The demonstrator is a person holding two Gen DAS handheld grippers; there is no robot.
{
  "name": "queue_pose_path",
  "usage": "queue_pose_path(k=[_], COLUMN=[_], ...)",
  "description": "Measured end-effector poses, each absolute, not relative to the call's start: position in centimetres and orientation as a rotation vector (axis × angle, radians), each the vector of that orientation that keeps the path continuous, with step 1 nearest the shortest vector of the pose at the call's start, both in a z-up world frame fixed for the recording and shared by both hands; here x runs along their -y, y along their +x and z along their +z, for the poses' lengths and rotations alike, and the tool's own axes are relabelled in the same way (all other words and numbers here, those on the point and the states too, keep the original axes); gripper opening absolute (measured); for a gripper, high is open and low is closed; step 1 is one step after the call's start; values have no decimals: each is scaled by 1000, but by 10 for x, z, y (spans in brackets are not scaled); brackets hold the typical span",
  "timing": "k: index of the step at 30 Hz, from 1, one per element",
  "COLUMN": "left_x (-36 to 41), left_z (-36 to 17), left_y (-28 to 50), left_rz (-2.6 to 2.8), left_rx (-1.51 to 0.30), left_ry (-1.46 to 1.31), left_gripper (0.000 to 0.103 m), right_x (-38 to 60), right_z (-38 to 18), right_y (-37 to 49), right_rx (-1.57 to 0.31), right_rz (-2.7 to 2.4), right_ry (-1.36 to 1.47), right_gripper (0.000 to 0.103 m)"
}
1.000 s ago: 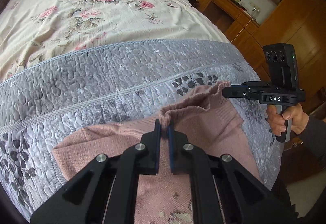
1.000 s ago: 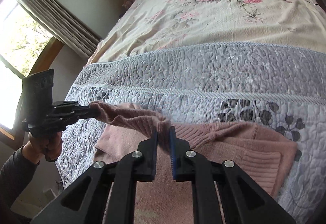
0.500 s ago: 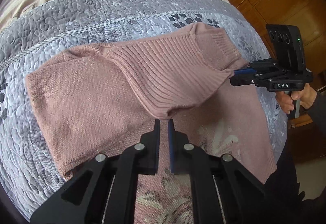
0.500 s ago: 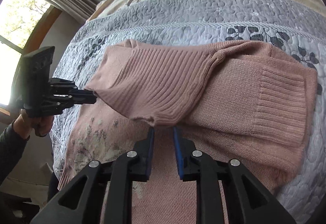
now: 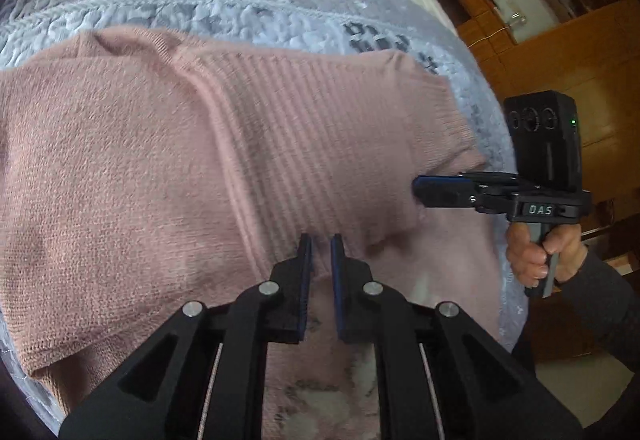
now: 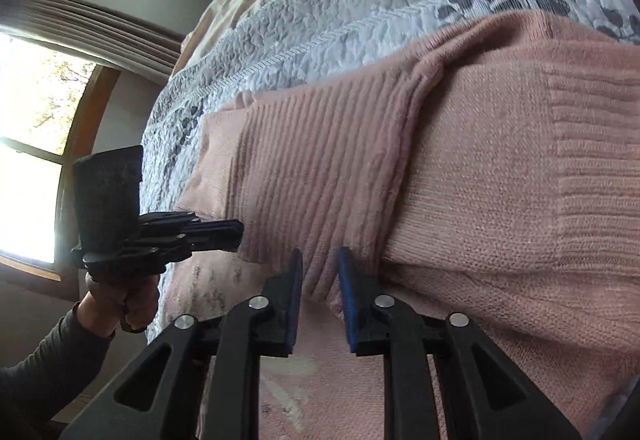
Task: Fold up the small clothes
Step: 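Release the folded side with the right tool and withdraw both tools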
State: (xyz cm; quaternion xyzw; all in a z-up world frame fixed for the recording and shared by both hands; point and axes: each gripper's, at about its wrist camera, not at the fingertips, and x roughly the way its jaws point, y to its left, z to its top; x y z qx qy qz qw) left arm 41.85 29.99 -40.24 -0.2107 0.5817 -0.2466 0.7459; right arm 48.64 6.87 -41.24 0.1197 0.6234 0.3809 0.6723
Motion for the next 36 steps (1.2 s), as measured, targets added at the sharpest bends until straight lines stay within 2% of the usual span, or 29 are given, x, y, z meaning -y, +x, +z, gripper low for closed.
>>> queue_pose_path(k=[1,2,4,6,8,12,13,14,17,20,22,27,36], left_x=[-304,-307,-310,-311,-311,-319,-322,-328,-351,-369,-381,-402,-385], left_z=[-409,-412,-409,-405,-407,-404,-394,-384,-354,-332,-326,-343,-392], left_y=[417,415,412,409,408,403,397,388,342,279,231,131,76], left_rz=[-543,-543,-550,-561,-536,-465,-449,-433,-406,-379,-372,-277,-263], left_rx=[-1282,-1283,-1269,-1254,-1259,-1272,-1254,-1231,-1191,-1210,-1240,-1328,-1489], left_ry=[-491,-514,-538,-552,-545,-603,-612,-619,-675,-709,-754,-877,-936], left_gripper=[7,7,10,18,22,25,36,49,61,70,73,76,76], right_x=[-65,-61,-56,-58,-61,-53,-45,-35,5,52,81,142,169], right_z=[-417,-419,-414,-405,-405,-419,-413,-405,-385,-371,-367,-367,-392], right_y=[487,488,485,481,477,476,474,471,451,411,375,282,210], right_rx=[-1407,-1405,-1394,-1373,-1371,-1408,-1402,-1389,-1392,-1442,-1490,-1580,-1690], right_rz=[846,839,844,869,869,770,753,739,737,731,714,642,577], right_ry=[262,265,294,304,306,315,349,377,471,525,522,534,563], right_gripper=[1,0,2,10,11,3,14,20,28,41,55,64,62])
